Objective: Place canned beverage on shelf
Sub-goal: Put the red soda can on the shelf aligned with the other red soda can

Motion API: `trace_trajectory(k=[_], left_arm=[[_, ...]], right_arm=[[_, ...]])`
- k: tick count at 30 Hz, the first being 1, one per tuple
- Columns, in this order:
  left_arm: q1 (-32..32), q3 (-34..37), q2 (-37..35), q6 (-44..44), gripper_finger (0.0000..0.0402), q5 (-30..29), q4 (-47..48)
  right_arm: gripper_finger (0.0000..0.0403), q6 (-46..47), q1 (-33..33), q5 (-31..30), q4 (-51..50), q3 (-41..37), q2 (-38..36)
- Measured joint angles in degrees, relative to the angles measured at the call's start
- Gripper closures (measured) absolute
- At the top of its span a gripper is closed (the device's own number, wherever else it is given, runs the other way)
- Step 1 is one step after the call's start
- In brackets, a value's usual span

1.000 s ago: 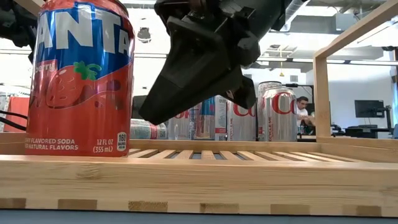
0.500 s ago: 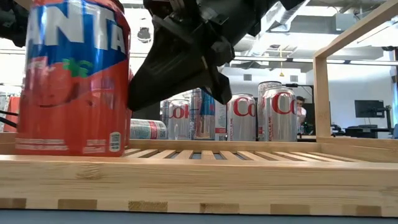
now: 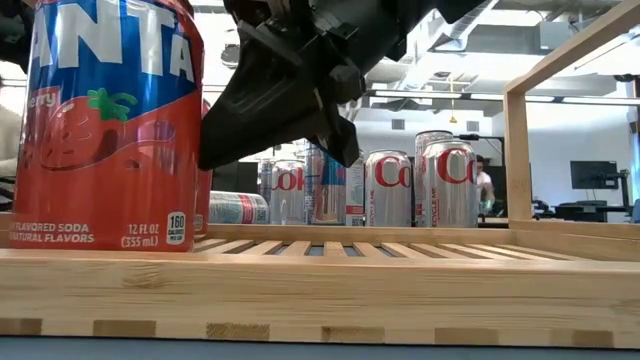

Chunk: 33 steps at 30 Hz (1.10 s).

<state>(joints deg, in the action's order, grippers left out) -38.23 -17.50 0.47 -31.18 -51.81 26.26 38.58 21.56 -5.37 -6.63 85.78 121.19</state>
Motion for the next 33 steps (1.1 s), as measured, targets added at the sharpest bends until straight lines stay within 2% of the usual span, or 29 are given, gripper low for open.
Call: trace_trajectory(k=[10, 14, 25, 33], left_arm=[[-0.01, 0.0, 0.0, 0.04, 0.0053, 0.0, 0.02], [0.01, 0.0, 0.0, 0.04, 0.0053, 0.0, 0.0], [-0.01, 0.0, 0.0, -0.02, 0.0053, 0.0, 0.0], [-0.01, 0.0, 0.02, -0.14, 0.0053, 0.0, -0.02]], right_arm=[[0.0403, -0.83, 0.07, 1.15, 1.58, -0.02, 0.0], [0.0403, 2.46, 0.41, -0.93, -0.47, -0.02, 0.0], [0.0403, 11.14, 6.53, -9.77, -2.12, -0.02, -0.02], [0.0403, 10.1, 5.26, -8.9, -0.67, -0.02, -0.02]])
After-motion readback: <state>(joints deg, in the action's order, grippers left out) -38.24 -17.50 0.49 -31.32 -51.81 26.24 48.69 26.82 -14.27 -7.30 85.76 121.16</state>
